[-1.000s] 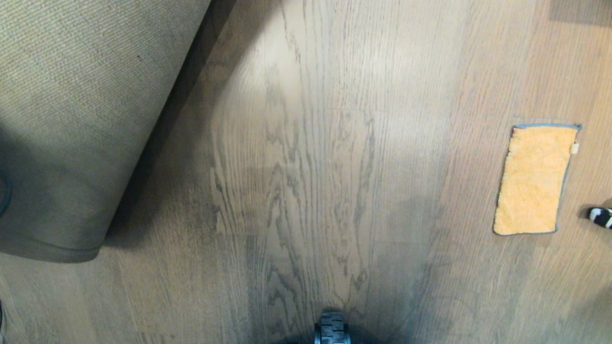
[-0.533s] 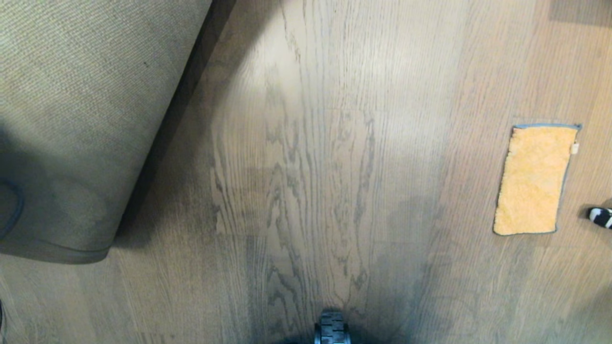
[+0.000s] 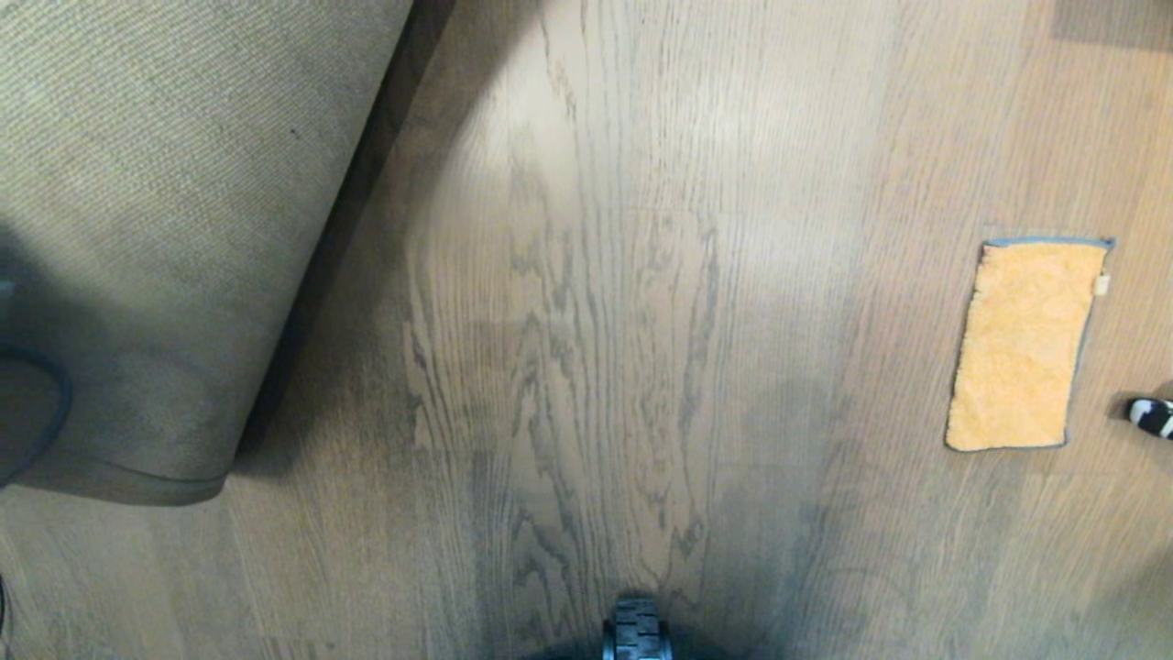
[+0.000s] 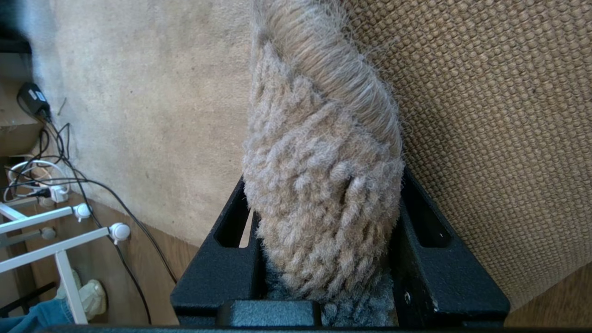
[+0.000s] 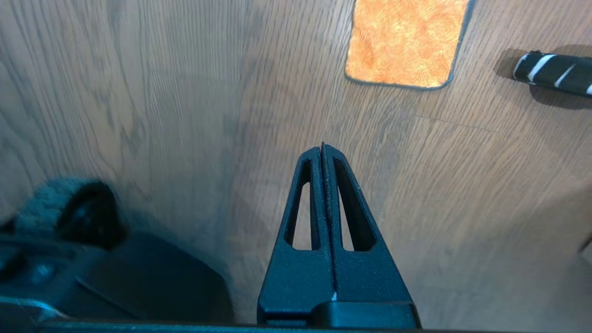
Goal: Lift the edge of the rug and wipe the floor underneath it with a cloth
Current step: Pick up the rag
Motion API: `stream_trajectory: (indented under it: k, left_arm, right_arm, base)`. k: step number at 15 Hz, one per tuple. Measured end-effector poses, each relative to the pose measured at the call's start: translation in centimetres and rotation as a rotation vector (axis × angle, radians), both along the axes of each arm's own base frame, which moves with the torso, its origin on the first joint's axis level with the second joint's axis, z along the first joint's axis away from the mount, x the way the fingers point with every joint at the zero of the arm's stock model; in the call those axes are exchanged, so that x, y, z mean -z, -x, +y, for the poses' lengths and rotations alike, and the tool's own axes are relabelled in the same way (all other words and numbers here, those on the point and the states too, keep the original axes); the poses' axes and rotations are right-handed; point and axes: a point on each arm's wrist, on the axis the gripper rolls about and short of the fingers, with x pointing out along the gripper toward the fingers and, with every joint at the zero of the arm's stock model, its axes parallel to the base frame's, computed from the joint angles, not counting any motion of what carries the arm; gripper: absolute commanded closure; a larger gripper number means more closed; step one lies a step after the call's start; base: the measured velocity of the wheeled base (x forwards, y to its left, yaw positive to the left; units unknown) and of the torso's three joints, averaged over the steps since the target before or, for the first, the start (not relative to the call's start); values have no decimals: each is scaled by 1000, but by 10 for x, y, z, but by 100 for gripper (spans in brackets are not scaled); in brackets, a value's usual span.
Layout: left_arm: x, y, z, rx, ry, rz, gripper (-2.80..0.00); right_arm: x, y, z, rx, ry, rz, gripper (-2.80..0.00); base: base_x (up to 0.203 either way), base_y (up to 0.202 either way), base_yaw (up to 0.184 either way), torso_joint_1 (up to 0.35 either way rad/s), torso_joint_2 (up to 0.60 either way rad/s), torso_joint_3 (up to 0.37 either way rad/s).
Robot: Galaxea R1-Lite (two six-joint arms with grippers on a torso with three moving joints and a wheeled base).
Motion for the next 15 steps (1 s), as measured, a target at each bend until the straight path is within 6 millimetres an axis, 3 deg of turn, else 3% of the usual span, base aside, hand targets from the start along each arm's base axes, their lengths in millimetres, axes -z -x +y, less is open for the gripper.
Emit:
stream_trajectory:
  k: [3, 8, 15]
  left_arm:
    - [2, -4, -3, 7, 7, 11, 0]
    - [6, -10, -6, 22, 14, 35, 0]
    - [9, -12, -9, 42, 17, 49, 0]
  right_arm:
    - [-4, -7, 0, -16, 35, 65, 0]
    - [-28, -31, 2, -112, 42, 202, 0]
    - [-26, -69, 4, -118, -4, 383, 0]
  base:
    - [0, 0, 0, 0, 0, 0]
    - [0, 0, 0, 0, 0, 0]
    - [0, 0, 0, 0, 0, 0]
